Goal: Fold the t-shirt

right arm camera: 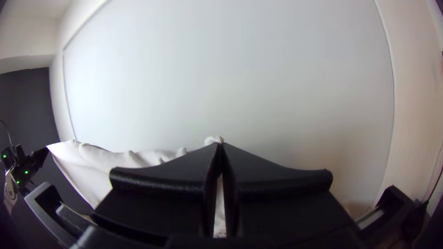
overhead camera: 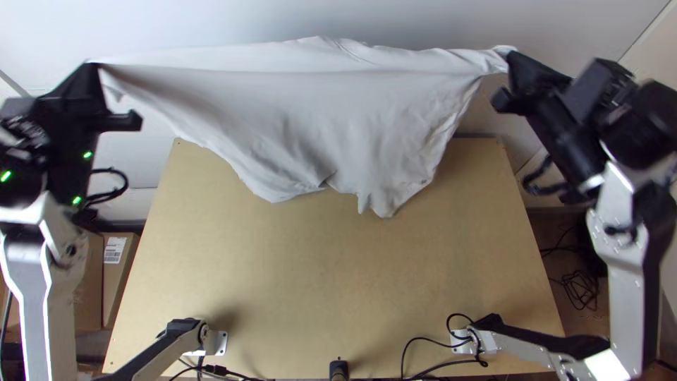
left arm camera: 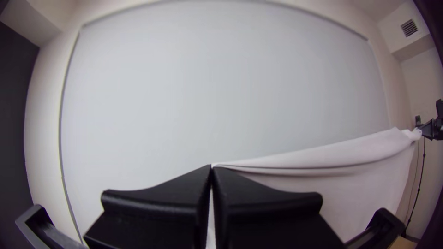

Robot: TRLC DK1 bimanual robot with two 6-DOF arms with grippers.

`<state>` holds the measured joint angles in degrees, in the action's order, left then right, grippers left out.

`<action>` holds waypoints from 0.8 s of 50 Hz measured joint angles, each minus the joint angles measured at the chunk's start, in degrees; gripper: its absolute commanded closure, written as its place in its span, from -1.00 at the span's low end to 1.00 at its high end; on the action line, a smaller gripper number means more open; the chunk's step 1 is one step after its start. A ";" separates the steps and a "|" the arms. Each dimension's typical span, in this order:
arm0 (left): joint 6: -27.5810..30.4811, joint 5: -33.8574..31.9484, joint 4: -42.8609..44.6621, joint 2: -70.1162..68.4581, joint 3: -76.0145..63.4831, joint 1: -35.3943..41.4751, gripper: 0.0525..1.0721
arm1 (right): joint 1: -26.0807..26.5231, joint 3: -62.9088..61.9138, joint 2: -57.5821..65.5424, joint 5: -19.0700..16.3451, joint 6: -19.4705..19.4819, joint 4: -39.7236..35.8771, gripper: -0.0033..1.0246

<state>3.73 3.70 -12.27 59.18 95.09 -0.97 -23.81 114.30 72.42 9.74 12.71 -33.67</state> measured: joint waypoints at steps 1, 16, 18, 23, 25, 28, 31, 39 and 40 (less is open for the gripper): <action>0.00 0.02 0.35 -1.20 -0.20 0.00 0.95 | -0.50 -1.18 -1.49 -0.17 -0.22 0.68 0.95; -1.62 -0.26 3.78 -21.09 -5.31 0.00 0.95 | -2.03 -11.32 -20.55 -5.01 -0.83 1.42 0.95; -2.27 -0.33 2.84 -22.99 -4.94 0.00 0.95 | -2.03 -11.28 -21.75 -5.40 -0.81 1.22 0.95; -2.99 -0.70 -0.07 -25.53 -3.63 -0.02 0.95 | -2.03 -10.69 -24.02 -6.36 -0.76 -1.05 0.95; -3.34 -0.79 -1.57 -26.25 -3.41 -0.04 0.95 | -2.03 -10.51 -24.63 -6.47 -0.76 -1.90 0.95; -4.22 -0.98 -3.91 -27.08 -3.41 -0.33 0.95 | -2.03 -10.43 -25.40 -6.80 -0.76 -3.30 0.95; -5.27 -1.31 -6.56 -27.61 -3.41 -1.05 0.95 | -2.03 -10.43 -25.75 -6.84 -0.76 -4.44 0.95; -8.13 -1.97 -12.87 -29.81 -7.02 -1.99 0.95 | -3.28 -14.38 -26.64 -6.67 -0.48 -4.74 0.95; -8.37 -2.19 -13.35 -30.58 -8.72 -2.01 0.95 | -3.65 -16.31 -27.15 -6.51 -0.35 -4.50 0.95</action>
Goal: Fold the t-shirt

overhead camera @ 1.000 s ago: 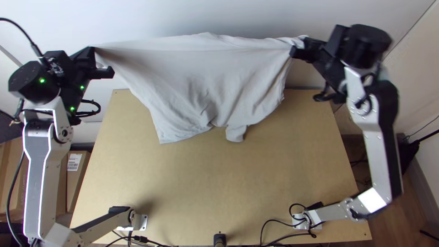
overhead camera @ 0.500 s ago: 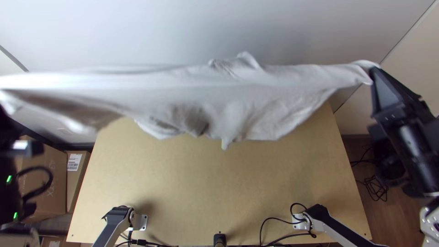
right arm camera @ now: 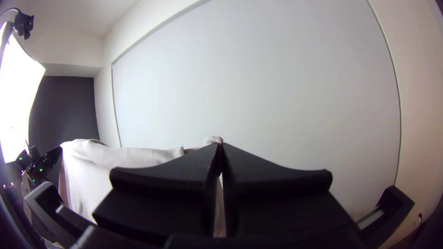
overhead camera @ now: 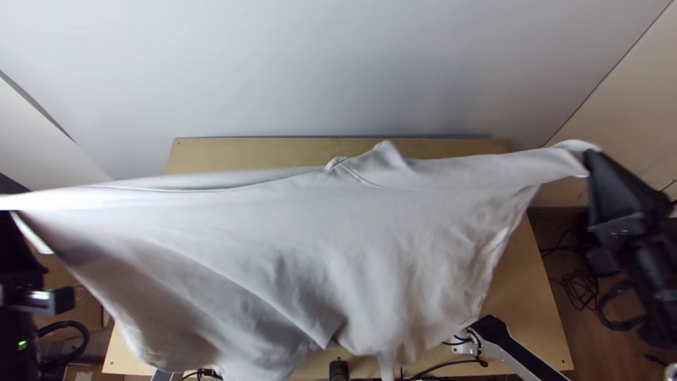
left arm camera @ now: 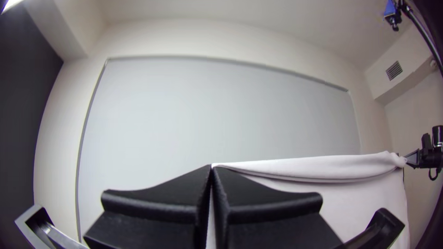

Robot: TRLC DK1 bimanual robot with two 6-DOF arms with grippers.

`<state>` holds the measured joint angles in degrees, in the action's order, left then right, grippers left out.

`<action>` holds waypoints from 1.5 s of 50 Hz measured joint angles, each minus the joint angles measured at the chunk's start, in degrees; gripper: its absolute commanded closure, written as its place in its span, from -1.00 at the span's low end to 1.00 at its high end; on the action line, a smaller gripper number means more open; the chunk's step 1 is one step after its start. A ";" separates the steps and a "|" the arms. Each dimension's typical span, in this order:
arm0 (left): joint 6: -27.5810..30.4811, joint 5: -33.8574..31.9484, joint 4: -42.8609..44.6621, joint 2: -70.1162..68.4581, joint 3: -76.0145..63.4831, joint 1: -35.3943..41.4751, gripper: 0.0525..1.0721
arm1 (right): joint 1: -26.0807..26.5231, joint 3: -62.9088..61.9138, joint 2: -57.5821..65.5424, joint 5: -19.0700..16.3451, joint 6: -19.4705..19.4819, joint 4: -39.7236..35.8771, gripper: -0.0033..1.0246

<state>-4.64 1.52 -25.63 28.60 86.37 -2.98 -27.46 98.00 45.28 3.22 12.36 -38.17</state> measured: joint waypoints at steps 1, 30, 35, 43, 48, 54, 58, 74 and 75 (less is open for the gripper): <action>-0.17 -0.04 -0.20 -0.79 -1.88 0.00 0.95 | -0.33 -1.40 -0.48 0.20 0.04 0.11 0.95; -3.72 -3.45 17.35 2.71 -58.34 5.44 0.95 | 6.64 -56.06 10.01 -6.34 7.52 32.00 0.95; -4.20 -3.45 25.92 14.03 -57.94 6.16 0.95 | 9.92 -55.52 19.15 -6.82 7.56 38.29 0.95; -4.42 -3.67 32.96 32.57 -52.92 6.43 0.95 | 12.81 -49.99 35.12 -7.32 7.26 42.25 0.95; -4.81 -3.72 35.32 43.15 -47.23 6.32 0.95 | 14.25 -44.06 43.08 -7.41 6.71 43.41 0.95; -6.10 -5.07 37.66 54.36 -39.89 5.44 0.95 | 16.00 -35.74 52.26 -7.41 6.10 44.24 0.95; -6.95 -5.35 38.25 61.07 -34.84 5.09 0.95 | 16.87 -31.36 56.98 -7.41 5.70 44.63 0.95; -8.44 -5.38 38.16 81.57 -16.02 4.35 0.95 | 18.25 -13.66 73.50 -7.63 5.53 42.47 0.95; -8.46 -5.38 38.12 82.53 -15.04 4.33 0.95 | 18.27 -12.15 74.42 -7.61 5.51 41.92 0.95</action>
<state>-13.10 -3.86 12.49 111.13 71.33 1.34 -9.19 85.84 119.70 -4.38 17.87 3.75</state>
